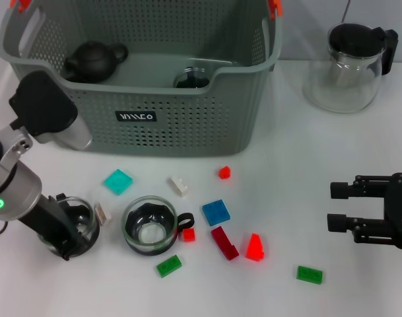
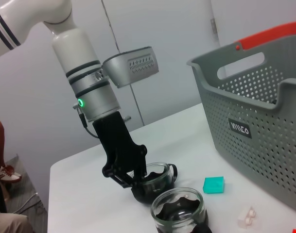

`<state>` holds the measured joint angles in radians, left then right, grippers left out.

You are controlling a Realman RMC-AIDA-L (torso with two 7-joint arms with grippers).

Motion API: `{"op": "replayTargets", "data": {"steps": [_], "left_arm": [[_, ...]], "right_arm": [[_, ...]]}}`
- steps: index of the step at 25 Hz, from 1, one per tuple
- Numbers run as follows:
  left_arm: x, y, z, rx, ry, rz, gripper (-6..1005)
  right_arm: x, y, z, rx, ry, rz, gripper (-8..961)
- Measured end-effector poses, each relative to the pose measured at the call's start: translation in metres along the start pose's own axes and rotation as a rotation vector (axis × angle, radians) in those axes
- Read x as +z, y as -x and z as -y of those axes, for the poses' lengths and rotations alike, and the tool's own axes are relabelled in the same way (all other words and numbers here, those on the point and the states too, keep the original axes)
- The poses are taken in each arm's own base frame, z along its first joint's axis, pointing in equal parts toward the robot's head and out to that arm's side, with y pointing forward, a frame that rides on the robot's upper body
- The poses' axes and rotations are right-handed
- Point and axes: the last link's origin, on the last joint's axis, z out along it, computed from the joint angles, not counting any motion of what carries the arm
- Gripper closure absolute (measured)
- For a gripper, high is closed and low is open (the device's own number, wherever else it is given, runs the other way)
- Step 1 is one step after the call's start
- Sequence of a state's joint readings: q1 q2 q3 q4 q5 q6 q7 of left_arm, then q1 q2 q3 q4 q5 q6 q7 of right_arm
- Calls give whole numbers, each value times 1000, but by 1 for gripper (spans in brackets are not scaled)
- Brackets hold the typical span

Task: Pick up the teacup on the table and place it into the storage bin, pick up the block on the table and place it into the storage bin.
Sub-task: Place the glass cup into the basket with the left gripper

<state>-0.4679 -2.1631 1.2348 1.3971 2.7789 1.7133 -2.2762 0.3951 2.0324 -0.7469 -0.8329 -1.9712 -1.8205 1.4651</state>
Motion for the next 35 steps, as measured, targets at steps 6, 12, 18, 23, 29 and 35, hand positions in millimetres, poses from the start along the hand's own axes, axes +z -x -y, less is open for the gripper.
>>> {"op": "replayTargets", "data": {"steps": [6,12,18,23,29,35], "left_arm": [[-9,5,5,-29,20,-19,957],[-50,14,5,-45,294,-288,956],[-81,14,18,-40,667,-832,955],[-113,5,40,-86,766,-1290,954],[-131,-39,82,-325,633,-1435,953],[-114,-111,105,-386,347,-1010,952]], "right_arm": [[0,1,0,0,3,2,298],[-1,1,0,1,-3,8,298],[0,1,1,8,2,12,298],[0,2,2,4,0,14,298],[2,4,2,-5,1,18,298],[0,3,2,-2,-3,19,298]]}}
